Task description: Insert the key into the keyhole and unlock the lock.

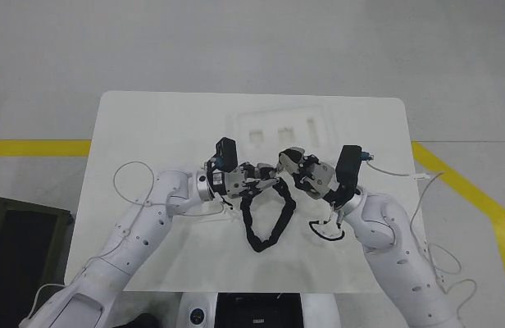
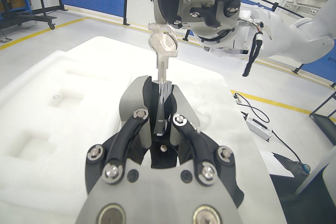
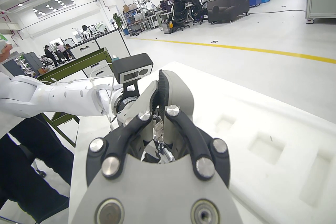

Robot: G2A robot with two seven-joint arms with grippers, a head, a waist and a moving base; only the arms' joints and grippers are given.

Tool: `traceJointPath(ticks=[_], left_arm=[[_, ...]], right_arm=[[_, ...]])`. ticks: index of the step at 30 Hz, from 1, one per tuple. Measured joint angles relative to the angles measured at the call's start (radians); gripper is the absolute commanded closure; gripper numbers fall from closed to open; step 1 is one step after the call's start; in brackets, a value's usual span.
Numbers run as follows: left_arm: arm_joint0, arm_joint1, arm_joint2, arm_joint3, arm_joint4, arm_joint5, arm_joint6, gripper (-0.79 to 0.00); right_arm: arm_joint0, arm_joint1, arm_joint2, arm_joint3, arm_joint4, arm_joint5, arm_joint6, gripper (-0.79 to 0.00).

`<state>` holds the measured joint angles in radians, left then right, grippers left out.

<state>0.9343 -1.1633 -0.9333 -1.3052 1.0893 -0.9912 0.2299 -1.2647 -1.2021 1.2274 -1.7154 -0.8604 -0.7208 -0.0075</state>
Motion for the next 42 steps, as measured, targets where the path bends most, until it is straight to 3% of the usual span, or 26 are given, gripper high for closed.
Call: traceJointPath(ticks=[7, 12, 15, 18, 25, 28, 32, 38, 40, 42], left_arm=[[0.002, -0.002, -0.006, 0.000, 0.022, 0.008, 0.001, 0.000], [0.004, 0.001, -0.019, -0.020, 0.087, 0.050, -0.016, 0.000], [0.007, 0.005, -0.028, -0.049, 0.147, 0.083, -0.027, 0.000], [0.015, 0.008, -0.035, -0.082, 0.206, 0.119, -0.022, 0.000], [0.031, 0.013, -0.037, -0.126, 0.333, 0.177, 0.024, 0.000], [0.028, 0.015, -0.035, -0.125, 0.362, 0.158, 0.040, 0.000], [0.012, 0.019, -0.047, -0.107, 0.350, 0.102, 0.051, 0.000], [-0.017, 0.026, -0.069, -0.076, 0.266, -0.017, 0.028, 0.000], [-0.030, 0.029, -0.043, -0.069, 0.220, -0.023, -0.003, 0.000], [-0.053, 0.037, -0.006, -0.062, 0.166, -0.022, -0.040, 0.000]], right_arm=[[0.002, 0.002, 0.024, -0.026, 0.000, 0.024, 0.000, 0.000], [-0.023, 0.009, 0.060, -0.089, 0.010, 0.087, 0.068, 0.000], [-0.049, 0.014, 0.078, -0.153, 0.034, 0.150, 0.153, -0.194], [-0.069, 0.020, 0.093, -0.220, 0.059, 0.208, 0.275, -0.311], [-0.072, 0.033, 0.129, -0.321, 0.076, 0.279, 0.502, -0.366], [-0.053, 0.039, 0.139, -0.334, 0.050, 0.204, 0.511, -0.416], [-0.020, 0.050, 0.165, -0.318, -0.008, 0.048, 0.497, -0.388], [0.013, 0.066, 0.198, -0.295, -0.089, -0.152, 0.448, -0.545], [0.025, 0.069, 0.197, -0.289, -0.125, -0.202, 0.430, -0.563], [0.040, 0.072, 0.188, -0.289, -0.184, -0.239, 0.411, -0.533]])
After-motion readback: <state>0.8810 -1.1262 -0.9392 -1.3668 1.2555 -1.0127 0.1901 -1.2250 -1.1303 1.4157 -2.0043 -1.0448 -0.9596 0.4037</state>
